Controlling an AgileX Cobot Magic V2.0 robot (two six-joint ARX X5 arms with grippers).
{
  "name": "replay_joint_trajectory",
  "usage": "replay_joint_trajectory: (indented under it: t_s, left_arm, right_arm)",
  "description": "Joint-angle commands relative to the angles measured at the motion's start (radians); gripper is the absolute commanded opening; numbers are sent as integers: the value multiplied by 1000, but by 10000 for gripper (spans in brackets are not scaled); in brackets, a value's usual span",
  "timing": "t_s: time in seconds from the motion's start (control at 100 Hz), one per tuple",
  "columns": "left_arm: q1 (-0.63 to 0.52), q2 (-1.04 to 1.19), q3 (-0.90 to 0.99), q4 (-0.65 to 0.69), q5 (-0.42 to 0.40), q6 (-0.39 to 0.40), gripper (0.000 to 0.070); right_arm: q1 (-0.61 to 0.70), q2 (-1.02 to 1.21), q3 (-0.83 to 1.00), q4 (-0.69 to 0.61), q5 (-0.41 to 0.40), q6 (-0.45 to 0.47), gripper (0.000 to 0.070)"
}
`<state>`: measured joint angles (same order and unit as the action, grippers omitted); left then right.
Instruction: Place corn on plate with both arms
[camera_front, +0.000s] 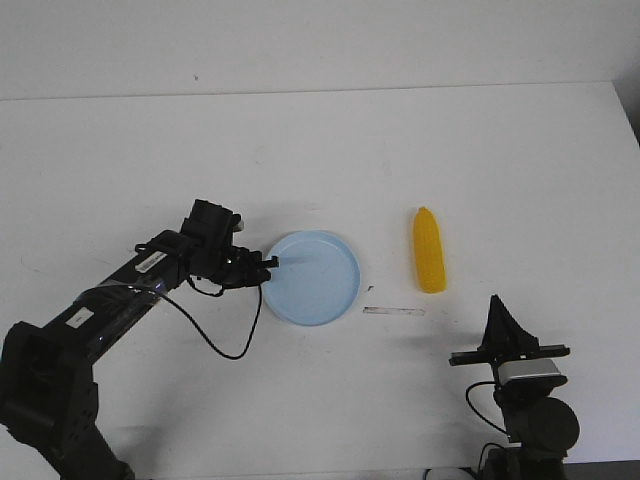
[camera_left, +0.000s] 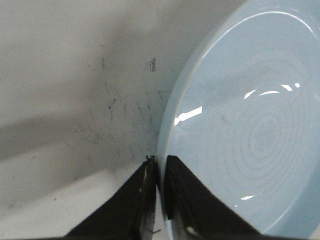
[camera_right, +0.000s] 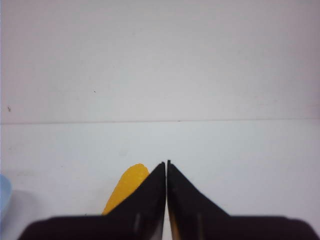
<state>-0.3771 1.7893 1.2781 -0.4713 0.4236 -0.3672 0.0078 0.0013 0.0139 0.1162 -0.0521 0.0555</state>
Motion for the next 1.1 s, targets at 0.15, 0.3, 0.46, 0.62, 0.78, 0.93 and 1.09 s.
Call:
replay_joint_trajectory:
  t_s: [0.15, 0.3, 0.46, 0.62, 0.78, 0.93, 1.09]
  left_arm:
    - [-13, 44, 16, 10, -3, -38, 23]
    - [-13, 41, 16, 9, -8, -38, 210]
    - [-2, 2, 16, 8, -8, -29, 210]
    - [34, -94, 16, 10, -8, -14, 202]
    - [90, -201, -48, 119, -11, 39, 23]
    - [138, -344, -237, 393, -14, 116, 0]
    - [188, -530, -475, 683, -196, 229, 0]
  right_arm:
    - [2, 0, -1, 10, 0, -5, 1]
    - [2, 0, -1, 10, 0, -5, 1]
    - [2, 0, -1, 10, 0, -5, 1]
    - [2, 0, -1, 10, 0, -5, 1]
    - [2, 0, -1, 10, 0, -5, 1]
    - [2, 0, -1, 10, 0, -5, 1]
    - [2, 0, -1, 10, 0, -5, 1]
